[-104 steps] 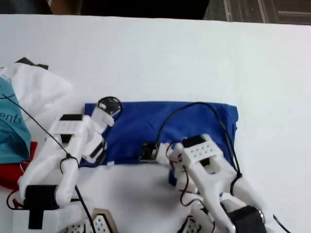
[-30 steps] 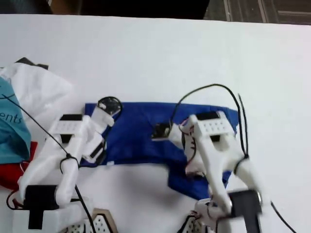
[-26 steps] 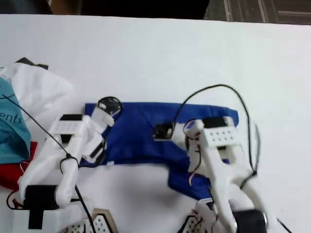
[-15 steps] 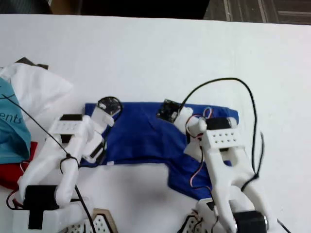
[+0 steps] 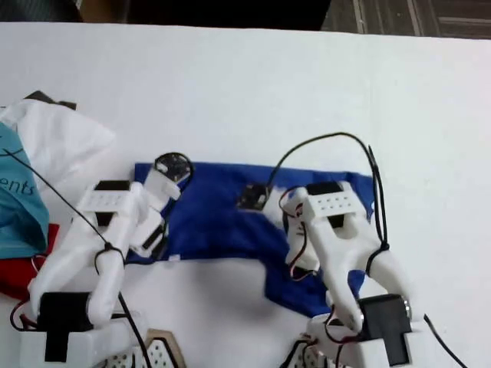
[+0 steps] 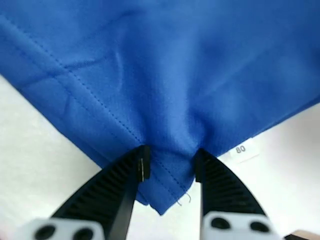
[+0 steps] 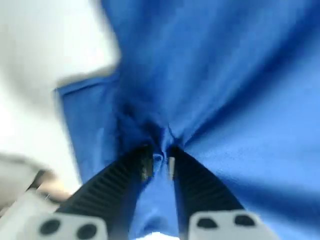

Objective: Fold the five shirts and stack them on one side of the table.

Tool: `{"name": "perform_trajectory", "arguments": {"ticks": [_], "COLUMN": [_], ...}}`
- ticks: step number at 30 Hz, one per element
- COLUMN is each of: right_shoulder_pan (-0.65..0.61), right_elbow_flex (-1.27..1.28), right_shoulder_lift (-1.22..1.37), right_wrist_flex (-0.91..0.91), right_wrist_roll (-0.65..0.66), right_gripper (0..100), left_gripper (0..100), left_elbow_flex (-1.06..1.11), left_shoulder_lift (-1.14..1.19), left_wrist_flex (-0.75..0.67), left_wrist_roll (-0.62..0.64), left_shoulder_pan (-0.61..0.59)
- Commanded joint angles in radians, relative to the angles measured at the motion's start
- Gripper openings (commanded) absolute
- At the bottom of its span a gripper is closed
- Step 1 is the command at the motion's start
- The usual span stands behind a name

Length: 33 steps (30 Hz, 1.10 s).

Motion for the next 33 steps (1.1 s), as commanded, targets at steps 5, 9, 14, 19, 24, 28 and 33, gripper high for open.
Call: {"name": "perform_trajectory", "arguments": {"ticks": [5,9,14,19,24,28,33], "right_shoulder_pan": [-0.028,-0.030,0.038,0.139,0.067,-0.027,-0.111], "right_elbow_flex": [-0.003,0.011,0.015,0.017,0.025,0.025,0.080], "right_shoulder_lift": [-0.197,-0.237,-0.246,-0.237,-0.240,-0.245,-0.239], "right_wrist_flex": [0.157,0.162,0.074,-0.074,0.033,0.090,0.099], "right_wrist_roll": [0.074,0.087,0.091,-0.002,-0.008,-0.008,-0.008], "right_gripper": [4.5,4.5,4.5,5.3,7.2,6.5,6.3], "left_gripper": [16,16,16,16,16,16,16], "left_elbow_flex": [-0.001,-0.001,-0.001,-0.001,-0.001,-0.001,-0.001], "left_shoulder_lift": [-0.002,-0.002,-0.002,-0.002,-0.002,-0.002,-0.002], "left_wrist_flex": [-0.066,-0.066,-0.066,-0.066,-0.066,-0.066,-0.066], "left_wrist_roll": [-0.002,-0.002,-0.002,-0.002,-0.002,-0.002,-0.002], "left_shoulder_pan": [-0.006,-0.006,-0.008,-0.008,-0.008,-0.008,-0.008]}}
